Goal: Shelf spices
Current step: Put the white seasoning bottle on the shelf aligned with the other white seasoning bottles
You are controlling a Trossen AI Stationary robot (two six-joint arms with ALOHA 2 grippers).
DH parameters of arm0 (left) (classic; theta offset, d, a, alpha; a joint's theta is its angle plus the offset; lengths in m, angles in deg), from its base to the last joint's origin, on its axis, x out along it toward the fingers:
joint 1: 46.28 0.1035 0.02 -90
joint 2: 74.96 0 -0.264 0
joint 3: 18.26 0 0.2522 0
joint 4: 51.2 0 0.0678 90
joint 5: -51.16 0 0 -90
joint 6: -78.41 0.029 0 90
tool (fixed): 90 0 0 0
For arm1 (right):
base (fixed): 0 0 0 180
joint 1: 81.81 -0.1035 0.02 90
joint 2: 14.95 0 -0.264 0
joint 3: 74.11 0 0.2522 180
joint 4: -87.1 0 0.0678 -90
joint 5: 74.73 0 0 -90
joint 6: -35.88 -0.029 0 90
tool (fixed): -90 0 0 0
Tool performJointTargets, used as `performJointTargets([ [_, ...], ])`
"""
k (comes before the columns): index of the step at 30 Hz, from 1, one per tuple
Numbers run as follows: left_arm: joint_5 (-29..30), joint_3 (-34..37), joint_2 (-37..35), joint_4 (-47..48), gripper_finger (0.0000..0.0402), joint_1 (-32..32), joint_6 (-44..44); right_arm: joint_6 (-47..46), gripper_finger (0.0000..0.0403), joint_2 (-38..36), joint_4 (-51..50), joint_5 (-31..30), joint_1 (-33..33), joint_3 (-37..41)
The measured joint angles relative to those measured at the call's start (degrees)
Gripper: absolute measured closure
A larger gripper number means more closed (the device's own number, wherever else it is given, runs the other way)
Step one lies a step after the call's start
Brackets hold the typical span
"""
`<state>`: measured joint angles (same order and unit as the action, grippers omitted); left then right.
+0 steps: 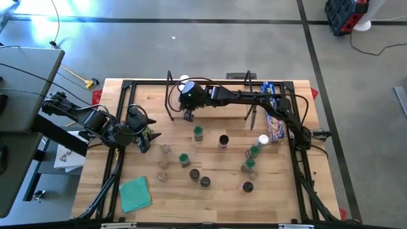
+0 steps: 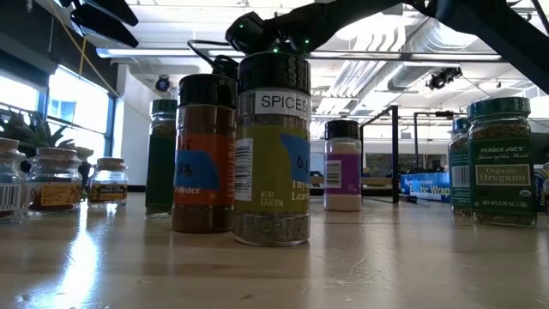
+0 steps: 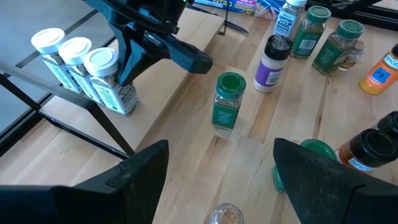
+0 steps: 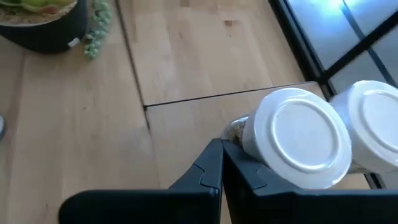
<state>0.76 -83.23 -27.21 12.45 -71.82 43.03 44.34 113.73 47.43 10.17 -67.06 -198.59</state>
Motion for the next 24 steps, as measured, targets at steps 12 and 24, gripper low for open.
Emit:
performJointTargets([
  [12,0.0,0.0,0.0,0.02,0.0117,0.0,0.0,-0.77,0.0402,0.0,0.82,-1.91,0.35,0.0],
  [24,0.02,0.0,-0.01,0.02,0.0117,0.0,0.0,-2.67,0.0402,0.02,2.08,-2.64,1.05,0.0],
])
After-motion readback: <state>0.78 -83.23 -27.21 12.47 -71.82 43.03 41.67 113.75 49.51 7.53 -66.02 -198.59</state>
